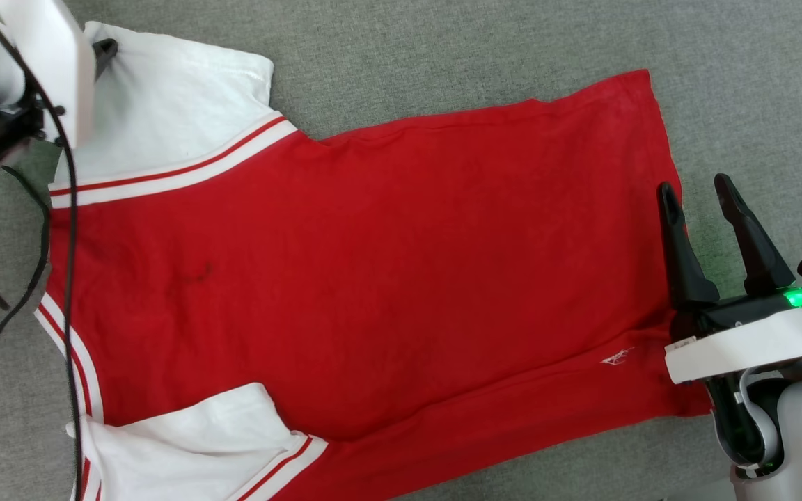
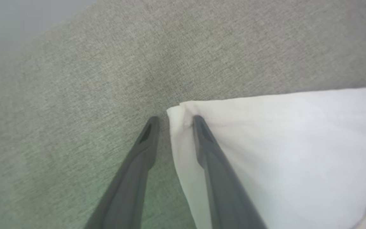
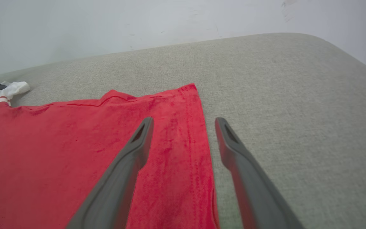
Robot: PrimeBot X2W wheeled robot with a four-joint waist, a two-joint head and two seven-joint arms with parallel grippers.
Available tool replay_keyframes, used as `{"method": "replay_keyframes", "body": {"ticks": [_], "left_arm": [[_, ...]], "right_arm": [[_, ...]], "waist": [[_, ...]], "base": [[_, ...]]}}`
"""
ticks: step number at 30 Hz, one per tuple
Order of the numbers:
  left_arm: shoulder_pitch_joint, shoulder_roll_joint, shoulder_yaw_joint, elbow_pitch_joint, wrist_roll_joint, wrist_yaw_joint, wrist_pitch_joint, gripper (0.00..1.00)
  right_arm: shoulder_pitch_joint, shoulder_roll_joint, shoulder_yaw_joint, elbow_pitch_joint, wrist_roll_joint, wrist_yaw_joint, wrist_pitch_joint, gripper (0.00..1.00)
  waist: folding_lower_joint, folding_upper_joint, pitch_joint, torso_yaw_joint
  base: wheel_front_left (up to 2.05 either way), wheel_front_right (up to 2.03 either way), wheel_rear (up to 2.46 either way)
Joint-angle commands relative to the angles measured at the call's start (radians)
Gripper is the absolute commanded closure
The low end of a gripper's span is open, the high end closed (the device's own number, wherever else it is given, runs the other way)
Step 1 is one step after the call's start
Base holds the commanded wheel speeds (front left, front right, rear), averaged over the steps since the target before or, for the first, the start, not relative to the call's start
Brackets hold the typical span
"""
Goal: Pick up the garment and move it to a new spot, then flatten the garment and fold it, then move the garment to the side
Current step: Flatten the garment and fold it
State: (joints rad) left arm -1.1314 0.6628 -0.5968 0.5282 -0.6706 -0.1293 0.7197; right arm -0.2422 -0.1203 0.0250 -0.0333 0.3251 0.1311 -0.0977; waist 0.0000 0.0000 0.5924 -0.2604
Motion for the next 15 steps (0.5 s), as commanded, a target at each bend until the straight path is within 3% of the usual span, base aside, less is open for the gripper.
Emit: {"method": "replay_keyframes", "body": {"ticks": [1,15], "left_arm": [[0.050,-0.017,-0.028,0.032,-0.023,-0.001,0.037,1.00],[0.091,-0.039,0.042,-0.010,-0.063,0.005,-0.202,1.00]], "right_arm": [[-0.009,0.005,-0.003,0.002,-0.004,-0.001,-0.007,0.00],[0.024,-0.042,-0.023,0.014,-0.028,-0.001,0.065,0.00]], "waist": [[0.0000,0.0000,-0.001,0.003],[0.0000,0.0000,-0.136,0.061]], "base": [[0.00,0.00,0.00],[0.00,0.00,0.00]]}}
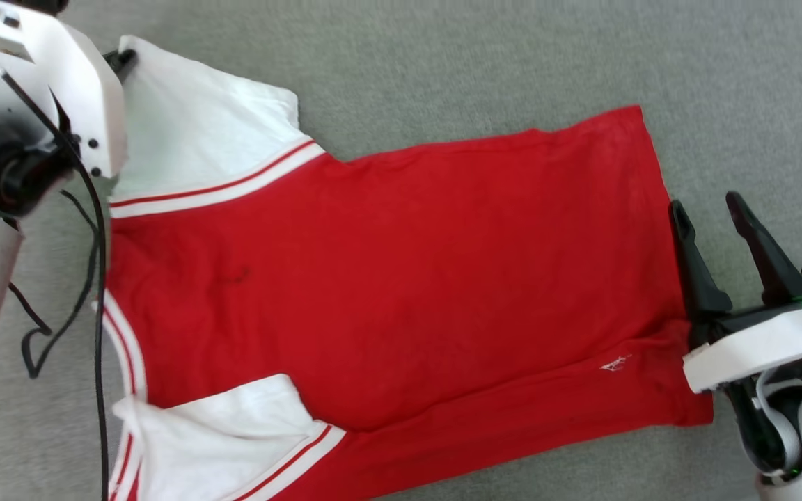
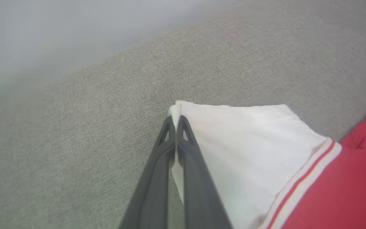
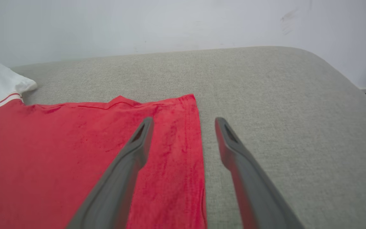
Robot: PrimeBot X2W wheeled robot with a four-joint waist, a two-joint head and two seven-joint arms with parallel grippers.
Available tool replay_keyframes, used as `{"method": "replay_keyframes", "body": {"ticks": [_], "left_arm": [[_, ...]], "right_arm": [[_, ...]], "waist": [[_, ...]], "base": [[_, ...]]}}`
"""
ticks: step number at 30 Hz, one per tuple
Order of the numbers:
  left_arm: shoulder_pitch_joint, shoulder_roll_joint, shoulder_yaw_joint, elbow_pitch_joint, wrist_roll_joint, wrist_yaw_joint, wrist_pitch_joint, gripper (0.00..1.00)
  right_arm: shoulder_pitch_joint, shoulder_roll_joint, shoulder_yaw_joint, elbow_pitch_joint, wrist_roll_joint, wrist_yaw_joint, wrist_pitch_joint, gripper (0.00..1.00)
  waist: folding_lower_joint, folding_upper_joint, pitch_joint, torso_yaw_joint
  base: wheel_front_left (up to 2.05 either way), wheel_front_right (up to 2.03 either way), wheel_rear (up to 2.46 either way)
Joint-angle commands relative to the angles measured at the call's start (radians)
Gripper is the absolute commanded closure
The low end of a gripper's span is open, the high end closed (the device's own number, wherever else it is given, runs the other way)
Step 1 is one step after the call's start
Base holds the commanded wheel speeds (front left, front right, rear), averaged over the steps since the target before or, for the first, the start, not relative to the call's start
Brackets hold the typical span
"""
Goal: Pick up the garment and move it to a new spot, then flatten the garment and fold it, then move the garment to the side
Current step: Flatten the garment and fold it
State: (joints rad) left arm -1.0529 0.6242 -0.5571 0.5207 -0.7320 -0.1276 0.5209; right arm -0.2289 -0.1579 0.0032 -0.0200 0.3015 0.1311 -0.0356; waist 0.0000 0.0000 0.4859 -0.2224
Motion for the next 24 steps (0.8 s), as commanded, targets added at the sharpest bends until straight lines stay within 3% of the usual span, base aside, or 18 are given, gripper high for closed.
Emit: {"method": "replay_keyframes", "body": {"ticks": [1,11,14,24], "left_arm": [[0.024,-0.001,0.002,-0.016,0.000,0.003,-0.021,1.00],[0.190,-0.002,0.001,-0.284,-0.038,0.042,-0.072,1.00],[0.239,0.011,0.003,-0.401,-0.052,0.065,-0.067,1.00],[0.364,0.050,0.016,-0.685,-0.052,0.147,-0.077,1.00]], "right_arm": [[0.013,-0.015,-0.004,0.001,-0.007,-0.001,0.017,0.00],[-0.043,-0.171,-0.017,-0.013,-0.005,-0.001,0.293,0.00],[-0.091,-0.241,-0.011,0.010,0.008,-0.001,0.406,0.00],[-0.264,-0.353,0.018,0.133,0.095,-0.001,0.693,0.00]], "waist": [[0.0000,0.0000,-0.044,0.033],[0.0000,0.0000,-0.116,0.141],[0.0000,0.0000,-0.110,0.171],[0.0000,0.0000,-0.046,0.247]], "base": [[0.00,0.00,0.00],[0.00,0.00,0.00],[0.00,0.00,0.00],[0.00,0.00,0.00]]}}
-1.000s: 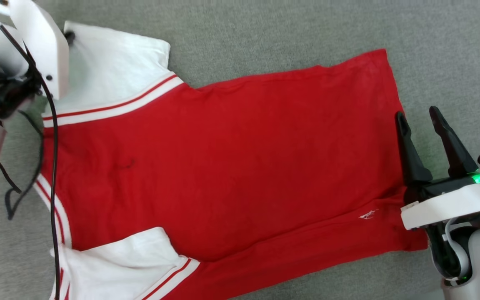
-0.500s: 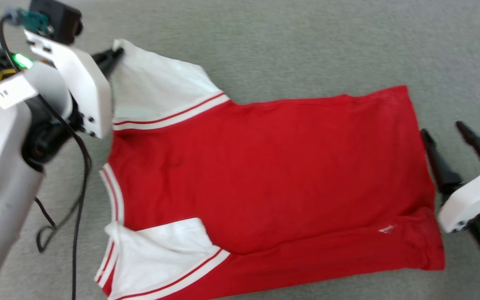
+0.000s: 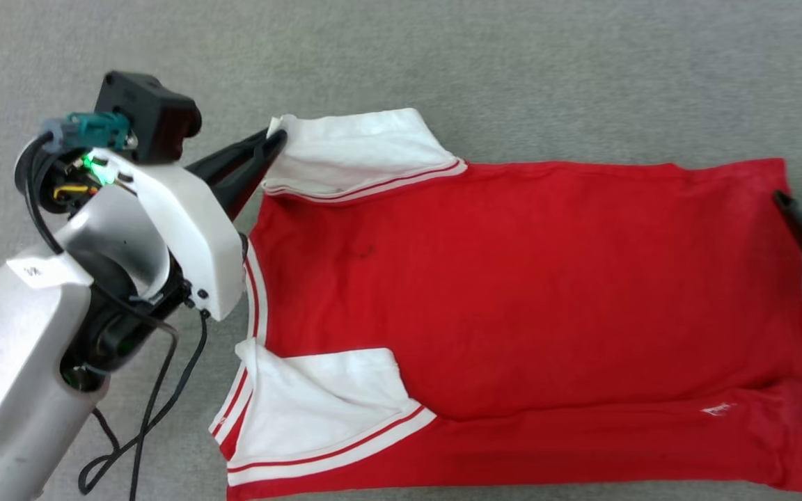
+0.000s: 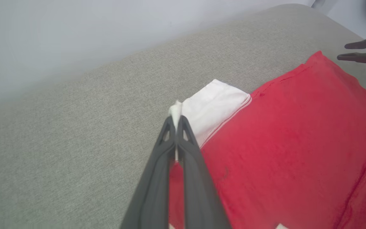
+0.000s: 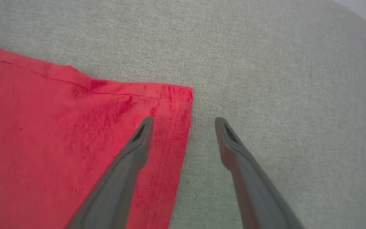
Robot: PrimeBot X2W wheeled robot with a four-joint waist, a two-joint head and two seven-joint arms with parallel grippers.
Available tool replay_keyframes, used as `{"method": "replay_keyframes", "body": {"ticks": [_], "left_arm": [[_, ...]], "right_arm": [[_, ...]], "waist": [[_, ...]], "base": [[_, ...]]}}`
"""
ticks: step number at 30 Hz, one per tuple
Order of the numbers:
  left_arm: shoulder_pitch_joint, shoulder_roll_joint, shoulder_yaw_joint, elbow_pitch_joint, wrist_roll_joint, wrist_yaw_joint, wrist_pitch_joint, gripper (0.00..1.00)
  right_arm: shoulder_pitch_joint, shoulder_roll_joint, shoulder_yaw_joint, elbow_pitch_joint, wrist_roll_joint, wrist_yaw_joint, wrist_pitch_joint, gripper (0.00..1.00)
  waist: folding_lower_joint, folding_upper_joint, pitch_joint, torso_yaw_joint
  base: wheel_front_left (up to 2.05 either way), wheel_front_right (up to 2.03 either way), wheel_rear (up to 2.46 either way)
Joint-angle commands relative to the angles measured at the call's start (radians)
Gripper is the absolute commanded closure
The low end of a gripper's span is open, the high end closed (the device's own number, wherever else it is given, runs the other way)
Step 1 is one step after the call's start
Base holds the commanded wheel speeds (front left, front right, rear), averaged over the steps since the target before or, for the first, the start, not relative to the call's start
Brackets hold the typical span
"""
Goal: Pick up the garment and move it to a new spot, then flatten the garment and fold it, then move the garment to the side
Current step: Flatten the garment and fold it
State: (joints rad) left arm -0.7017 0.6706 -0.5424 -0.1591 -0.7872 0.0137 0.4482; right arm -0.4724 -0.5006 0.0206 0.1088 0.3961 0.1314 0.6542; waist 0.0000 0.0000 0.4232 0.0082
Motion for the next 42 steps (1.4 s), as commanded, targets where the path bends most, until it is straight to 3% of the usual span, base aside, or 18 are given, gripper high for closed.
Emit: {"method": "replay_keyframes", "body": {"ticks": [1,17,18,19,20,32,42], "left_arm": [[0.016,0.007,0.001,-0.020,0.010,0.010,-0.006,1.00],[0.039,-0.003,-0.030,-0.085,0.053,0.030,-0.029,1.00],[0.041,-0.004,-0.031,-0.082,0.055,0.031,-0.031,1.00],[0.043,-0.007,-0.032,-0.080,0.054,0.032,-0.034,1.00],[0.045,-0.009,-0.033,-0.076,0.053,0.033,-0.038,1.00],[0.108,-0.021,-0.011,0.003,0.047,0.059,-0.125,1.00],[0.220,-0.013,-0.008,0.015,0.019,0.089,-0.167,1.00]], "right_arm": [[-0.033,-0.014,0.005,0.021,0.004,-0.002,0.020,0.00],[-0.116,-0.059,0.148,0.205,0.031,0.000,0.096,0.00],[-0.112,-0.061,0.163,0.216,0.035,0.000,0.098,0.38],[-0.110,-0.064,0.171,0.227,0.037,0.000,0.093,0.63],[-0.107,-0.066,0.179,0.235,0.041,0.000,0.089,1.00],[-0.087,-0.055,0.134,0.302,0.105,-0.002,-0.122,1.00],[0.019,-0.031,0.066,0.277,0.195,-0.002,-0.232,1.00]], "waist": [[0.0000,0.0000,0.023,0.022],[0.0000,0.0000,0.079,0.079],[0.0000,0.0000,0.079,0.080],[0.0000,0.0000,0.077,0.081],[0.0000,0.0000,0.074,0.082],[0.0000,0.0000,-0.037,0.067],[0.0000,0.0000,-0.171,0.056]], "base": [[0.00,0.00,0.00],[0.00,0.00,0.00],[0.00,0.00,0.00],[0.00,0.00,0.00],[0.00,0.00,0.00],[0.00,0.00,0.00],[0.00,0.00,0.00]]}}
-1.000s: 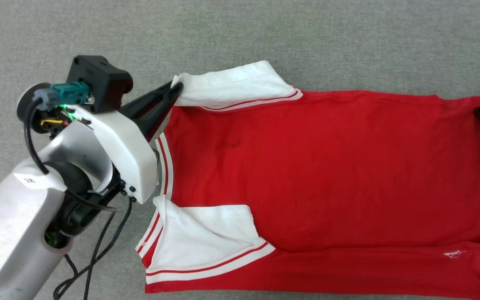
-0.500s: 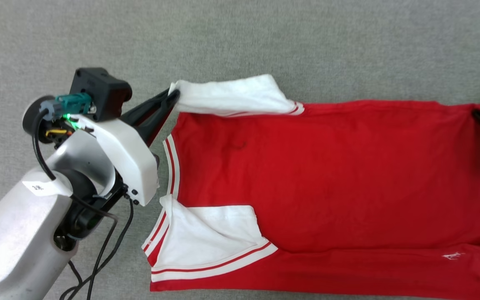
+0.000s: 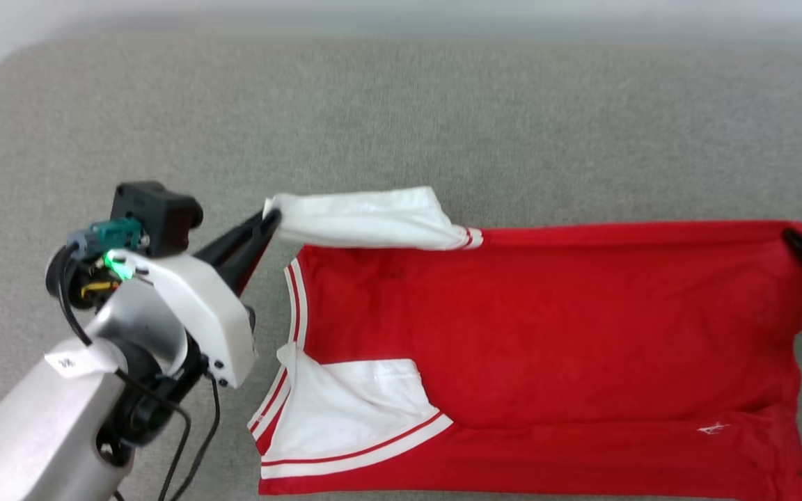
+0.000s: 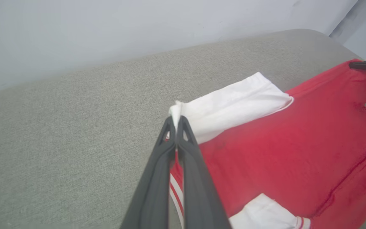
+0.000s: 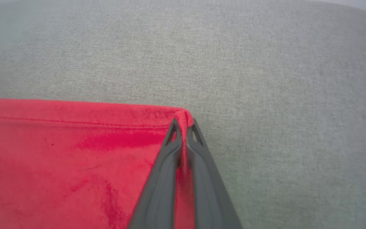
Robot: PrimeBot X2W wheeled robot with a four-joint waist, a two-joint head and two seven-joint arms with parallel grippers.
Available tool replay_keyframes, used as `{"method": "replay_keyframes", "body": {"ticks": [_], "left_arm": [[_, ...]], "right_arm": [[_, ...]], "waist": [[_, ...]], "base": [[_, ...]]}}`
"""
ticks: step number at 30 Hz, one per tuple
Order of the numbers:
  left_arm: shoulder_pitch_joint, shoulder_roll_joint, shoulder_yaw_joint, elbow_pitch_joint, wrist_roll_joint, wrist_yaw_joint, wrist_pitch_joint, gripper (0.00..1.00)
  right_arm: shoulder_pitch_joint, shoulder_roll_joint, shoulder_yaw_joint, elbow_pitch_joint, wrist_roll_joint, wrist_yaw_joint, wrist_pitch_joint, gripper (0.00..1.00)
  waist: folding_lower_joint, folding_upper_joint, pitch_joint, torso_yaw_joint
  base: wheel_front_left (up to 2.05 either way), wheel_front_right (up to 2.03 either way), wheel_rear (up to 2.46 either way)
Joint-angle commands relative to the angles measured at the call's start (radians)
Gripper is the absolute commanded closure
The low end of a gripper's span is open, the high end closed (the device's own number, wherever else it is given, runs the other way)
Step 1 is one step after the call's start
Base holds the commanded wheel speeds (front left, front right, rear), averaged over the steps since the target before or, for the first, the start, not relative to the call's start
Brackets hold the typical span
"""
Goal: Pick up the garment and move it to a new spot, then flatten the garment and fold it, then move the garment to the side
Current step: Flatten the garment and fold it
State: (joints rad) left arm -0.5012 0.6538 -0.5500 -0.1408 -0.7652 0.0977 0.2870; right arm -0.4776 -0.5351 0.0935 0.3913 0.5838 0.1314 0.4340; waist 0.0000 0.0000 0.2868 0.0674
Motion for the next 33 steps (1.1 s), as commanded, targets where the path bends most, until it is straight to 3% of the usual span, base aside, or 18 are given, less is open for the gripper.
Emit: {"method": "replay_keyframes", "body": {"ticks": [1,10,18,33], "left_arm": [[0.035,0.005,0.000,-0.006,-0.007,0.010,-0.011,1.00],[0.180,0.012,-0.005,-0.037,-0.040,0.051,-0.043,1.00],[0.331,0.014,-0.014,-0.044,-0.080,0.078,-0.075,1.00],[0.412,-0.015,-0.087,0.116,-0.065,0.054,-0.102,1.00]], "right_arm": [[0.042,0.004,-0.012,-0.012,0.014,-0.002,-0.020,1.00],[0.219,0.033,-0.072,-0.064,0.074,-0.002,-0.061,1.00],[0.386,0.061,-0.124,-0.130,0.146,-0.002,-0.030,1.00],[0.509,-0.062,-0.016,-0.241,0.172,-0.001,0.034,1.00]], "waist": [[0.0000,0.0000,-0.047,-0.003],[0.0000,0.0000,-0.119,0.012],[0.0000,0.0000,-0.148,0.020],[0.0000,0.0000,-0.140,0.013]], "base": [[0.00,0.00,0.00],[0.00,0.00,0.00],[0.00,0.00,0.00],[0.00,0.00,0.00]]}}
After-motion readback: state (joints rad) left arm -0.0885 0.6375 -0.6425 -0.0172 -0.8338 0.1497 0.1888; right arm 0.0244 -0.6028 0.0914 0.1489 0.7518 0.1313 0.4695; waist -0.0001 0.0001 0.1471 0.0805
